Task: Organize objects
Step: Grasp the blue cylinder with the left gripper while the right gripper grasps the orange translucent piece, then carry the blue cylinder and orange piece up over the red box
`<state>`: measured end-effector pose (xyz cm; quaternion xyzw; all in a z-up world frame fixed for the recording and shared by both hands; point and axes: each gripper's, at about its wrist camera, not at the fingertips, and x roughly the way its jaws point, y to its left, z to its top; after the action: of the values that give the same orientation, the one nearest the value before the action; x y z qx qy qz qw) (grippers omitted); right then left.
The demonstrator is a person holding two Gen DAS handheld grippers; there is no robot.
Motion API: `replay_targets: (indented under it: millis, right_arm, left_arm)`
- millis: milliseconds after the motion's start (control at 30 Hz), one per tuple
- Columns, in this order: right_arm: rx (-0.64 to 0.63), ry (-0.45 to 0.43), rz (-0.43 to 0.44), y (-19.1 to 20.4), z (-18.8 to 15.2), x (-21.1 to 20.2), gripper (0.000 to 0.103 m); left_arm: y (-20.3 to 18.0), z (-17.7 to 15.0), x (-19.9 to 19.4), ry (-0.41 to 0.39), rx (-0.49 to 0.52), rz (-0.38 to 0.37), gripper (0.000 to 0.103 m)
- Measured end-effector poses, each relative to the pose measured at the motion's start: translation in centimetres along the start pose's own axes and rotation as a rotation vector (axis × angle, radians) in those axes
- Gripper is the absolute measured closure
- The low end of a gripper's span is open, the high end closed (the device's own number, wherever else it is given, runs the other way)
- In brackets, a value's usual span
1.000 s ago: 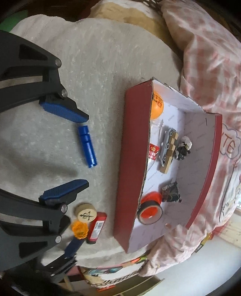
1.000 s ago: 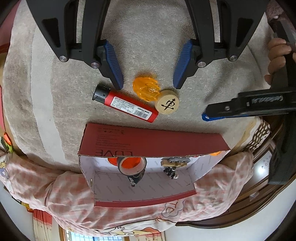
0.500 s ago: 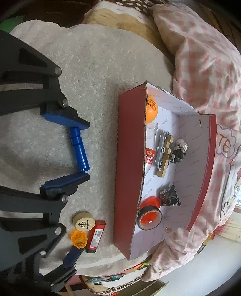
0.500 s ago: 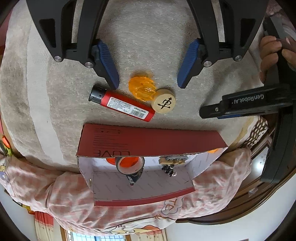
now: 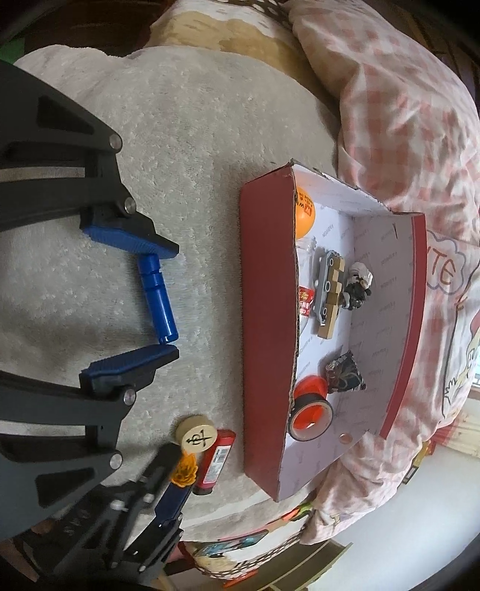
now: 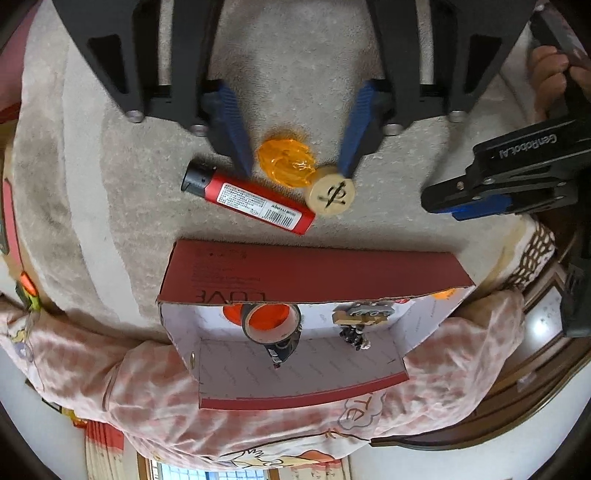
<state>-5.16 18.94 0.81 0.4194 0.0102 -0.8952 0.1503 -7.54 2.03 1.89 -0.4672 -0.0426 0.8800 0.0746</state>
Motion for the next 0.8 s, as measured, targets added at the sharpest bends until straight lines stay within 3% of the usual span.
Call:
replay_targets:
  millis: [233, 567, 667, 800]
  right_arm:
    - [-0.09, 0.019, 0.01, 1.7, -0.6, -0.8, 0.073]
    - [-0.074, 0.018, 0.028, 1.5, -1.3, -0.4, 0.072]
    - [-0.057, -0.005, 0.046, 1.4, -1.6, -0.5, 0.068]
    - [-0.048, -0.016, 0.081, 1.5, -1.7, -0.4, 0.056]
  left_arm:
    - [-0.3, -0.2, 0.1, -0.005, 0.033, 0.008, 0.055]
    - [-0.4, -0.2, 0.3, -0.006, 0.044, 0.017, 0.055]
    - [-0.4, -0.2, 0.4, -0.007, 0.048, 0.021, 0.055]
    - [-0.5, -0.3, 0.4, -0.009, 0.054, 0.024, 0.055]
